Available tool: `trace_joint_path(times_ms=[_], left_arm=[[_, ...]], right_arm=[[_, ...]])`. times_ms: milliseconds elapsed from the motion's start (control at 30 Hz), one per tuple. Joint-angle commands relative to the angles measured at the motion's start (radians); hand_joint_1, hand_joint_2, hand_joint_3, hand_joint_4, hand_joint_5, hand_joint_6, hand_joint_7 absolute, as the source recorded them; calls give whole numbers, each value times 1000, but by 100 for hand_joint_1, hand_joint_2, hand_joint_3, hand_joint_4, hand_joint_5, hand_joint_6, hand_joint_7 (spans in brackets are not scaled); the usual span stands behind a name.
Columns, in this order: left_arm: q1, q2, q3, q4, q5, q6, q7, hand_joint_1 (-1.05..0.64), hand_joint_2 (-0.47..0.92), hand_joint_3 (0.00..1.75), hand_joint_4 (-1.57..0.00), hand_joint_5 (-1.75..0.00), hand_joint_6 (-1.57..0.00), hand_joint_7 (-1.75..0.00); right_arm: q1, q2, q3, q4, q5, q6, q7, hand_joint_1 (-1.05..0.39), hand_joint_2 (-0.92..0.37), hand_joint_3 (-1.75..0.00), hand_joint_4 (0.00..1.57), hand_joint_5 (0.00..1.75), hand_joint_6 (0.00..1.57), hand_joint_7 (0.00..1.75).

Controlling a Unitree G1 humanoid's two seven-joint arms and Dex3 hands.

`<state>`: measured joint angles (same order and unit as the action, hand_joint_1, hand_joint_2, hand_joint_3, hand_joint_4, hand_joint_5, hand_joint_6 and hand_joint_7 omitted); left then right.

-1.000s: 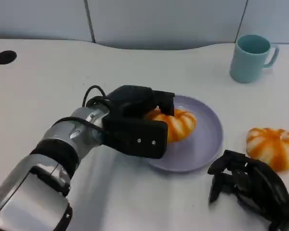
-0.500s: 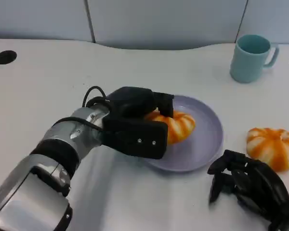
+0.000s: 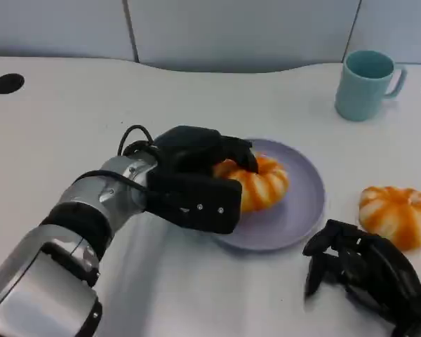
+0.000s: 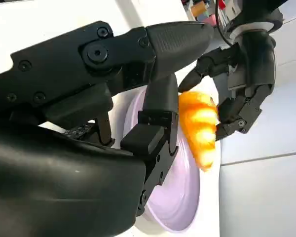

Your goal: Grasp the bread from the table and place it into the plate.

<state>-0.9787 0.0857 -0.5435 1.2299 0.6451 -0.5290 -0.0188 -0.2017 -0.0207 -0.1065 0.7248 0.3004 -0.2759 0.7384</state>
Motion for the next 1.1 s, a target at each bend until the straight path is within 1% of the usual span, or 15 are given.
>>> trace_joint_path(times_ms=[33, 67, 133, 200, 233, 267, 333, 433, 533, 733, 767, 833, 900, 1000, 1100], left_arm=[[-9, 25, -9, -24, 15, 19, -10, -67, 92, 13, -7, -63, -33, -16], [-9, 29, -11, -27, 19, 19, -5, -68, 92, 13, -6, -62, -33, -16], [-9, 35, -16, -30, 26, 18, 4, -75, 92, 17, -1, -51, -27, -12], [-7, 38, -17, -34, 26, 15, 13, -77, 92, 18, 0, -47, -25, -11], [-6, 39, -17, -36, 25, 13, 17, -79, 92, 18, 0, -39, -24, -11], [-7, 39, -18, -38, 25, 14, 18, -80, 92, 19, 0, -36, -23, -11], [-8, 40, -20, -41, 25, 16, 17, -81, 92, 19, 0, -32, -22, -11], [-5, 41, -14, -44, 13, 7, 13, -82, 92, 19, 0, -38, -24, -13], [-3, 43, -11, -46, 9, 0, 14, -82, 92, 19, 0, -45, -26, -15], [-4, 43, -11, -45, 8, -2, 15, -82, 92, 19, 0, -47, -26, -16], [22, 65, 17, -70, -22, -36, 20, -81, 92, 20, -2, -48, -27, -17], [72, 101, 67, -113, -71, -101, 42, -77, 92, 23, -6, -65, -33, -21], [130, 115, 131, -139, -148, -160, 27, -74, 92, 23, -7, -76, -37, -24], [199, 122, 204, -167, -255, -225, -24, -72, 92, 23, -9, -84, -40, -25], [222, 123, 230, -184, -291, -238, -57, -71, 92, 23, -9, -87, -41, -26]], right_arm=[[21, -12, -2, 18, -6, 11, -4, -50, -92, -24, 66, 158, 70, 114], [20, -12, -2, 20, -7, 9, -5, -50, -92, -24, 66, 158, 70, 114], [19, -12, -3, 19, -5, 14, -6, -49, -92, -24, 67, 158, 71, 114], [20, -11, -4, 15, -1, 23, -3, -49, -92, -24, 67, 158, 71, 114], [20, -11, -5, 13, 2, 26, 0, -49, -92, -23, 66, 158, 71, 114], [21, -11, -5, 13, 4, 27, 3, -48, -92, -23, 66, 158, 71, 113], [21, -11, -5, 13, 6, 26, 6, -48, -92, -24, 66, 159, 71, 113], [22, -13, -2, 17, -5, 8, 1, -50, -92, -24, 65, 159, 71, 113], [21, -8, -8, 14, 6, 33, -2, -49, -92, -22, 65, 159, 71, 113], [21, -8, -7, 12, 9, 39, -3, -49, -92, -21, 66, 158, 71, 113], [20, -10, -5, 15, 3, 27, -5, -50, -92, -21, 66, 158, 71, 113], [19, -12, -2, 16, -4, 15, -8, -50, -92, -23, 66, 158, 71, 113], [19, -14, -2, 10, -4, 25, -9, -49, -92, -24, 66, 158, 71, 114], [17, -14, -6, 15, 0, 15, 0, -49, -92, -25, 65, 159, 70, 115], [15, -14, -7, 21, -1, 6, 3, -49, -92, -25, 64, 160, 69, 115]])
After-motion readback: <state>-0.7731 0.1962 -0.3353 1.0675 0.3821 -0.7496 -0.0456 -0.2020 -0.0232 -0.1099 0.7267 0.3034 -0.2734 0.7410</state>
